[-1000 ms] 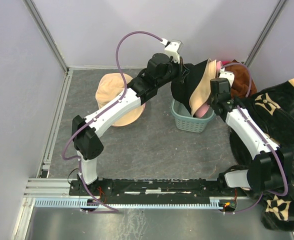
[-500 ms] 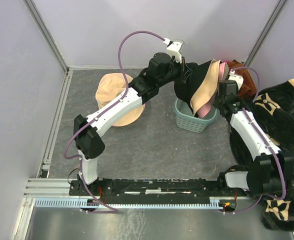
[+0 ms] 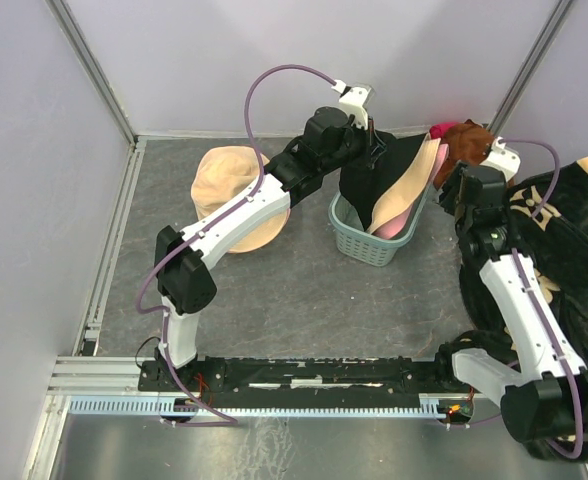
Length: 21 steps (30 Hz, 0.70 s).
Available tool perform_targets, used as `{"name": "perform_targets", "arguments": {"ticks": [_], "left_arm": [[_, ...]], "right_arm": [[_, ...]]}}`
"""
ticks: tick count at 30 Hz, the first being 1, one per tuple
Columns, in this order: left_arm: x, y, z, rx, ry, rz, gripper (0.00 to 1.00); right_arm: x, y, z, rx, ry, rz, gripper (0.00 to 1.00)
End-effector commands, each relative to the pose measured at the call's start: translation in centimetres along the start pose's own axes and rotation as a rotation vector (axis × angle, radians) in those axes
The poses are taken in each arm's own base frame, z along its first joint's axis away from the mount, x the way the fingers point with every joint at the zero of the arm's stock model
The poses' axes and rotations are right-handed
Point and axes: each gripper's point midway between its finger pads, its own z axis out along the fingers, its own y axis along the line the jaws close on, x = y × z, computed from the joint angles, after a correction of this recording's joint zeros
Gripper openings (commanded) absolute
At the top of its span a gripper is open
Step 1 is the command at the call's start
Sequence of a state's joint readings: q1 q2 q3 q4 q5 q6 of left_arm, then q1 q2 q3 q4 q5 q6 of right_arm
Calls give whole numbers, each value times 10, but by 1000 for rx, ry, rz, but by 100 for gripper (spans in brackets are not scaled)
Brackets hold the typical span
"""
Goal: Stack the hats
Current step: Pick up the hat from the bin.
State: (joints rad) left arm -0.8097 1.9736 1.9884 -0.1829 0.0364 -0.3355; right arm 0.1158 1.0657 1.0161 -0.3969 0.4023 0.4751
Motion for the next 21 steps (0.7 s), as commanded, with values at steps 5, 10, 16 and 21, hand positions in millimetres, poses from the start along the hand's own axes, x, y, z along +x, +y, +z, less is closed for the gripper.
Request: {"name": "perform_targets", "arguments": {"ticks": [5, 10, 16, 21], "left_arm": [[-45, -22, -9, 65, -114, 16, 3], [-44, -22, -10, 70, -106, 27, 3], [-46, -24, -14, 77, -103, 39, 3], [-47, -25, -16, 87, -101, 48, 3]], "right_arm": [[-22, 11, -31, -138, -117, 91, 67], [-30, 24, -45, -258, -200, 113, 71], [-30, 39, -50, -360, -225, 132, 76], [-32, 43, -54, -401, -253, 141, 84]]}}
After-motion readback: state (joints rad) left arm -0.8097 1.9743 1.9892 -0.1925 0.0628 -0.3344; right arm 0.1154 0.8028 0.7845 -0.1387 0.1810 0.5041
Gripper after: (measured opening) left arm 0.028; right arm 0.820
